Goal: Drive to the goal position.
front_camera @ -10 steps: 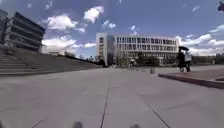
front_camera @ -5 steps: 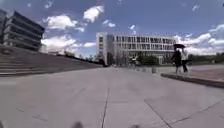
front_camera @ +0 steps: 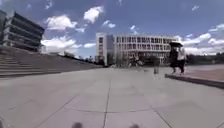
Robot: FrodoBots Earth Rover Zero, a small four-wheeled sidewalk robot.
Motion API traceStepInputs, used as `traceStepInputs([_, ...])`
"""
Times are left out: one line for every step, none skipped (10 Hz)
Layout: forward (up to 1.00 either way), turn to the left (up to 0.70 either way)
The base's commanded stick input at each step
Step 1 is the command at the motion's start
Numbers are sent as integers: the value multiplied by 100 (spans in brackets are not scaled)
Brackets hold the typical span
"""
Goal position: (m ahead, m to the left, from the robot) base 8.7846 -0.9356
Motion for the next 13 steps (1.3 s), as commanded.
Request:
traceStepInputs([34,0])
traceStepInputs([6,0])
traceStepInputs([5,0])
traceStepInputs([6,0])
traceStepInputs([5,0])
traceStepInputs([5,0])
traceStepInputs([5,0])
traceStepInputs([5,0])
traceStepInputs([6,0])
traceStepInputs([5,0])
traceStepInputs([5,0])
traceStepInputs([5,0])
traceStepInputs([5,0])
